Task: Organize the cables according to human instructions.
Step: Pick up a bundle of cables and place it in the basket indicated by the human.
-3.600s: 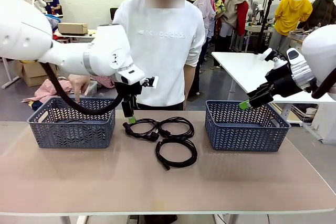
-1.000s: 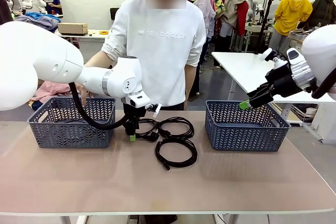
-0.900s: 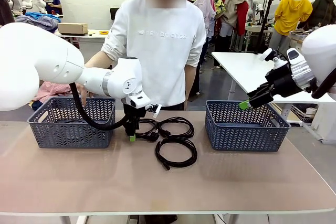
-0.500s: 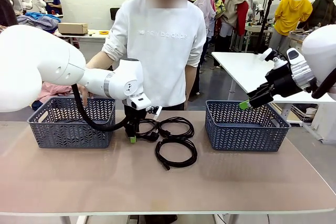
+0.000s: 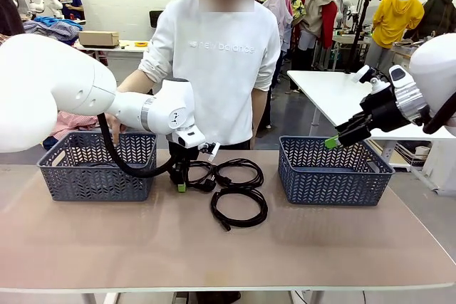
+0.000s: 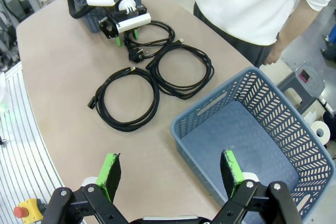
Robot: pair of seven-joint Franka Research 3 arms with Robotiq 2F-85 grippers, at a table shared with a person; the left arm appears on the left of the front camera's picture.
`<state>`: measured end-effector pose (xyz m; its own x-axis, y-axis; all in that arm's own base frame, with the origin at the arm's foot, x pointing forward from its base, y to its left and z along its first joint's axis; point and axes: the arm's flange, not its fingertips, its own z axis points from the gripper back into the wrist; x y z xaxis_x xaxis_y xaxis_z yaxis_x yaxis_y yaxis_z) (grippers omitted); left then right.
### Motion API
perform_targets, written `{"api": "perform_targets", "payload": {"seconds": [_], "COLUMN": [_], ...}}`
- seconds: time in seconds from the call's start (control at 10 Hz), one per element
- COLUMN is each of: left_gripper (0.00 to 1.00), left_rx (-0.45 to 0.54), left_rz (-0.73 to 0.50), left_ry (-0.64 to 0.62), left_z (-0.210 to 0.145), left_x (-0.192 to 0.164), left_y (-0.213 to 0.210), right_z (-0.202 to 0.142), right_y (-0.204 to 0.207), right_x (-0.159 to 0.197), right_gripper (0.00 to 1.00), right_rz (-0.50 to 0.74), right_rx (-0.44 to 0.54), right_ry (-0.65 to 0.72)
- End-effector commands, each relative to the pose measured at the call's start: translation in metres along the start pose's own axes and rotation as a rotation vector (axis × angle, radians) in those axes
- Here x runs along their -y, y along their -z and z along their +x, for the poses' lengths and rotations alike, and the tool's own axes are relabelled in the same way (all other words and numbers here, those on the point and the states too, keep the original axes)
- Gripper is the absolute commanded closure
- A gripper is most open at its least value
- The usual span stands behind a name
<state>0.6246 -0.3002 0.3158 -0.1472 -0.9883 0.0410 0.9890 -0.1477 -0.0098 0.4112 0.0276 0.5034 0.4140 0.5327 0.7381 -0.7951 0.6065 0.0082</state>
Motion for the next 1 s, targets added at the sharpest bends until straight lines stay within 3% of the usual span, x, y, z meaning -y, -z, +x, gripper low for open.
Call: {"api": "perform_targets", "payload": {"seconds": [0.0,0.1,0.2,0.3,0.6,0.9], "left_gripper": [0.62,0.95,0.81,1.00,1.00,1.00], "left_rx": [-0.022,-0.023,-0.022,-0.021,-0.018,0.000], "left_rz": [0.002,0.003,0.002,0.005,0.023,0.108], "left_ry": [-0.003,0.003,0.007,0.017,0.040,0.007], "left_z": [-0.002,-0.002,-0.003,-0.003,-0.002,0.004], "left_x": [0.000,0.000,0.001,0.003,0.008,0.009], "left_y": [-0.004,-0.006,-0.009,-0.015,-0.041,-0.098], "right_z": [-0.001,-0.001,-0.001,-0.001,-0.001,-0.001], "right_y": [0.003,0.003,0.003,0.003,0.003,0.003], "right_x": [0.002,0.002,0.002,0.002,0.002,0.002], "right_gripper": [0.00,0.00,0.00,0.00,0.00,0.00], "right_rz": [0.010,0.010,0.010,0.010,0.010,0.010], "right_rx": [0.027,0.027,0.027,0.027,0.027,0.027], "right_ry": [-0.016,-0.016,-0.016,-0.016,-0.016,-0.016]}}
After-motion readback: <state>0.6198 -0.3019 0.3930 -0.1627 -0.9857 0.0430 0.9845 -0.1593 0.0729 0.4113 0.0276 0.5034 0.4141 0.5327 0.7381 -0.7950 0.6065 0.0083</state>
